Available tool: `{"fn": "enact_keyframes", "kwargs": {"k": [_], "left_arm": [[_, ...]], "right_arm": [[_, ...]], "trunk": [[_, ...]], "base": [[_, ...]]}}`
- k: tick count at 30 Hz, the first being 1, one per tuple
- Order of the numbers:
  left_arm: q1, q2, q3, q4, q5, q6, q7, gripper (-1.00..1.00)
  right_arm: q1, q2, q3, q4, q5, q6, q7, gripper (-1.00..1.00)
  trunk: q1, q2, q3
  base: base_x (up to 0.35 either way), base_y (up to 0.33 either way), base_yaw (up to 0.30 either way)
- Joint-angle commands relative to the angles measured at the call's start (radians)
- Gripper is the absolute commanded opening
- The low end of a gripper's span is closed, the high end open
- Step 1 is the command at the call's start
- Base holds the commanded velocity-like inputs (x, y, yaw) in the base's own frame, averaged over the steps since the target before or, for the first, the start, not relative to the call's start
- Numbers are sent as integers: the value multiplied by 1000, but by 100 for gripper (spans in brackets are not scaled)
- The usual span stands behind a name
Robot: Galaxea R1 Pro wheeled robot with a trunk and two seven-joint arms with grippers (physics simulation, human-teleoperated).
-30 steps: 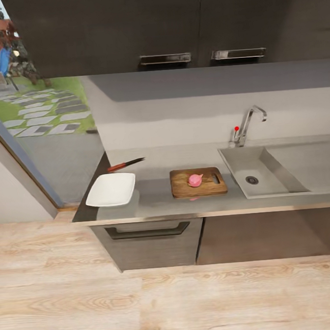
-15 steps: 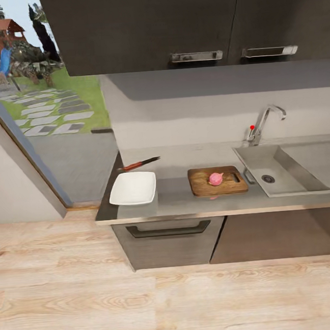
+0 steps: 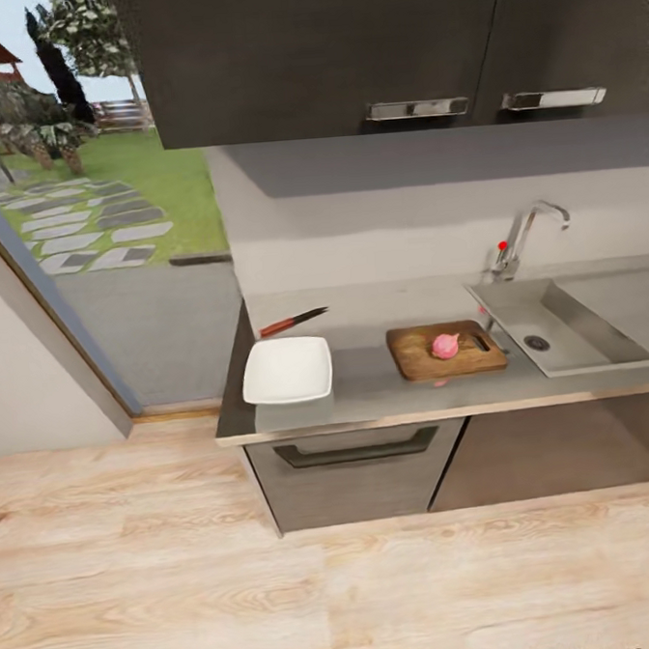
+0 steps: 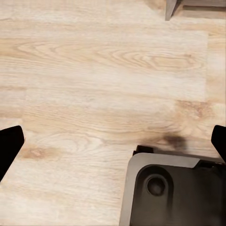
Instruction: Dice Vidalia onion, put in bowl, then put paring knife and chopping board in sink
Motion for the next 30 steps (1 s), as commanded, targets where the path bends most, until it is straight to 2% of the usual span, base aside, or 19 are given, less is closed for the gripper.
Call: {"fn": "enact_keyframes", "kwargs": {"k": [1,30], "left_arm": [[0,1,-3,0,5,-3,5,100],[0,0,-3,4,5,-3,5,100]], "right_arm": [[0,0,1,-2,-2,-1,-3,100],[0,0,1,0,-2,-1,-3,100]], "trunk": [[1,-2,-1],[1,-2,-1]], "base": [[0,307,-212],[0,307,-204]]}}
